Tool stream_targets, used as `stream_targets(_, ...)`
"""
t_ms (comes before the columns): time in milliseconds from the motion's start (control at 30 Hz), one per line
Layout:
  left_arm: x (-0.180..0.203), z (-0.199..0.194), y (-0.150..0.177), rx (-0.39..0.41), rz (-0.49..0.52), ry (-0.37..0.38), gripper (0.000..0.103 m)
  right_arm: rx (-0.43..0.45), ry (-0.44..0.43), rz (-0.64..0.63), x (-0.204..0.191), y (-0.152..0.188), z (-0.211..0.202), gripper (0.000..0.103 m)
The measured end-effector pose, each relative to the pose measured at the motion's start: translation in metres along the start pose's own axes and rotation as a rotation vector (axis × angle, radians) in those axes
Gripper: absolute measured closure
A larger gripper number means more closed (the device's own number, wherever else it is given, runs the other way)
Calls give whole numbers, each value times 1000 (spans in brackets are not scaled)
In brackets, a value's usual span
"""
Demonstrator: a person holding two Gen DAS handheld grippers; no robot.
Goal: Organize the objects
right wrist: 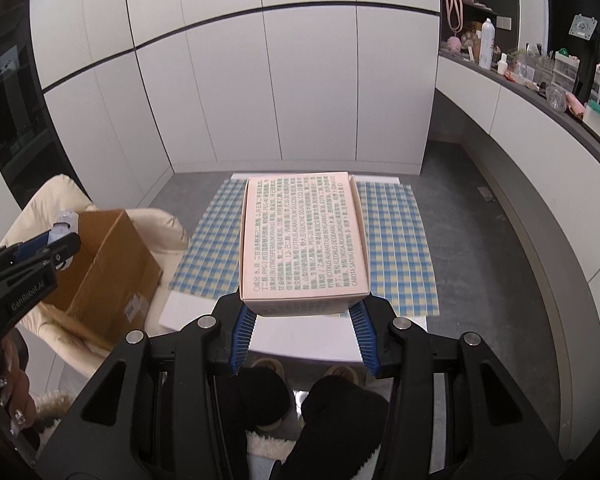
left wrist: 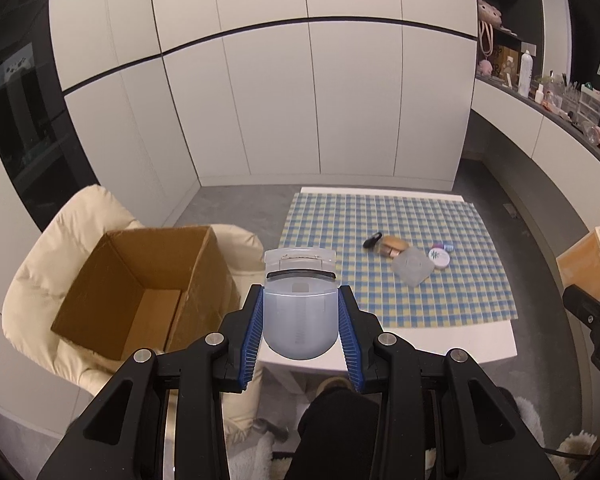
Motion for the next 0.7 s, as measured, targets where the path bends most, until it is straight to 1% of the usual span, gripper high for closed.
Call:
stream_targets(167,-6,-2,19,-37,-17,21,67,-33,-3,5,-2,20,0,57)
stream_targets(233,-8,-7,24,-40,-23,30,67,-38,-5,5,-2,25,-2,57)
stream_targets(367,-7,-12,36,-49,-4,34,67,-42,2,-7,-3,39,-11,57)
stream_targets(500,-6,-11,42,-58,-4,41,67,-37,19,-22,-6,43,-15,57)
stream_targets(700,-7,-16,41,-43,-3,45,67,-24,23,-37,-11,39,-17,57)
Point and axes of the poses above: each gripper's, at about its wrist camera, not at the fingertips, and z roughly the way its jaws point, x to its right, y to its underside, the point moved 9 cm from there along z, roughly the way its jaws point, and after that the axes turned 8 degrees about -y, right-handed, at the moved point
